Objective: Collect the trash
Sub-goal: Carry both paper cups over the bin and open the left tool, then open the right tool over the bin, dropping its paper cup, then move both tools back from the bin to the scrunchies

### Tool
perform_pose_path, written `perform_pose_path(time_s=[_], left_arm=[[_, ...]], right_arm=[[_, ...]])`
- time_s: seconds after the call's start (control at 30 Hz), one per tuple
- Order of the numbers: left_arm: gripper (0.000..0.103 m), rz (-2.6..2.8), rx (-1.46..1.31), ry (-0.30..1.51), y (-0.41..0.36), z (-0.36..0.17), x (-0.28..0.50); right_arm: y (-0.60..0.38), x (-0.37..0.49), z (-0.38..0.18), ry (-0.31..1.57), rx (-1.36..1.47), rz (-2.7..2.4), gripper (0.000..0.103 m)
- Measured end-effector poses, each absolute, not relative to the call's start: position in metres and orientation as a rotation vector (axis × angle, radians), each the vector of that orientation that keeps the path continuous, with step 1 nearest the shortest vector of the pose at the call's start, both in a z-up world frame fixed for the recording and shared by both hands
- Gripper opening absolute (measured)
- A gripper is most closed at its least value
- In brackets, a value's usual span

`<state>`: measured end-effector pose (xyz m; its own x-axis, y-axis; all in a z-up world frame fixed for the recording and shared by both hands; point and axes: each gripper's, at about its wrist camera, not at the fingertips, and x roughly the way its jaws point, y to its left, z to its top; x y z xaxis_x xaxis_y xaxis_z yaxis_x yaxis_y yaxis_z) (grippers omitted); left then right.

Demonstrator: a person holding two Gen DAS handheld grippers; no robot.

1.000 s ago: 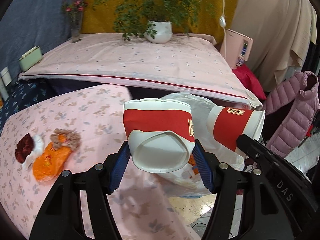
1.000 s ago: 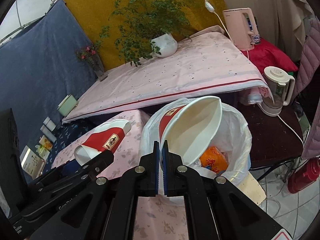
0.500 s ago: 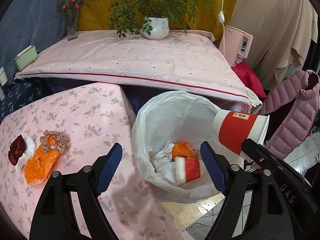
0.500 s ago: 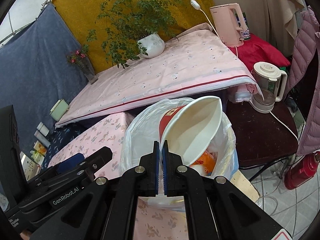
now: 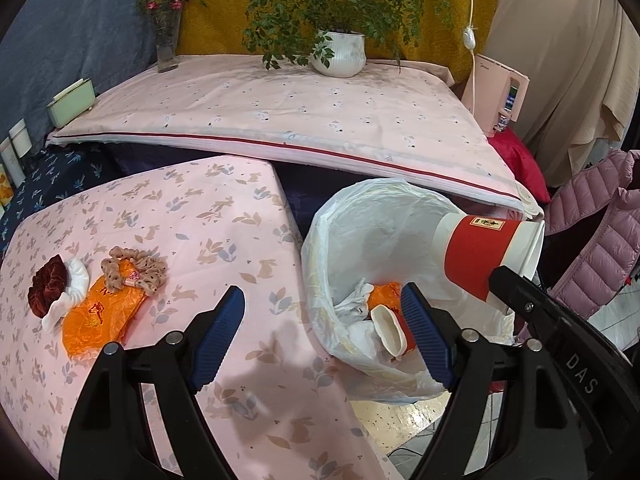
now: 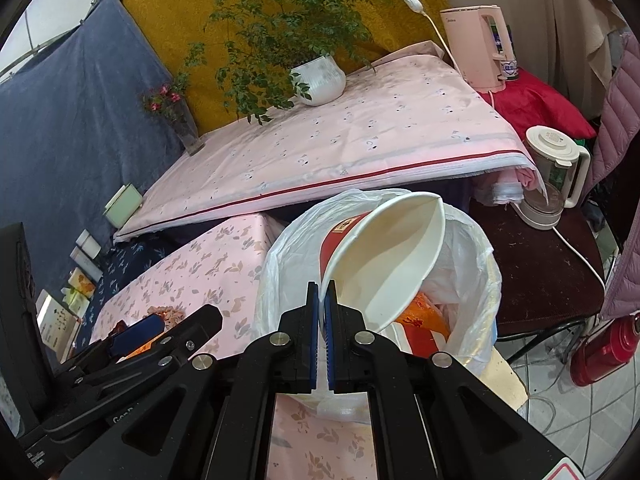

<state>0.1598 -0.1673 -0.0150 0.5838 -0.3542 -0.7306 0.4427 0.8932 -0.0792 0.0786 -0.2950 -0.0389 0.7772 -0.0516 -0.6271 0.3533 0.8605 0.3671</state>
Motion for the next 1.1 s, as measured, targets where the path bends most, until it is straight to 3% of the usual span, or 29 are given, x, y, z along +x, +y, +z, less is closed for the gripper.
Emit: perform_pose_path(time_s=[0.17,0.3,0.33,0.67,0.83,1.1], left_arm=[[0.08,-0.429,0.114,0.823,-0.159,-0.015,0.163],[0.082,-0.406,0.108,0.816,-0.15,-0.014,0.165],[0.082,-0.4,0.105,0.816,-0.148,-0.014,0.166],[0.083,-0.369,0.095,0.813,-0.131,-0.013,0.163],[0.083,-0.35,0.091,0.814,-0.119,-0.014,0.162],[0.084,-0.308,0.06,0.825,-0.089,-0.017,0.163]], right_arm=[[-0.291,0.09,-0.04,0.67,0.465,-0.238,0.01],[-0.286,0.09,-0.037,0.658,0.447,-0.257,0.035],[-0.285,0.089,-0.036,0.655,0.443,-0.258,0.037],[-0.262,0.086,-0.031,0.668,0.395,-0.233,0.037],[-0.248,0.086,-0.03,0.675,0.366,-0.228,0.044],[-0.23,0.086,-0.028,0.679,0.344,-0.213,0.046]])
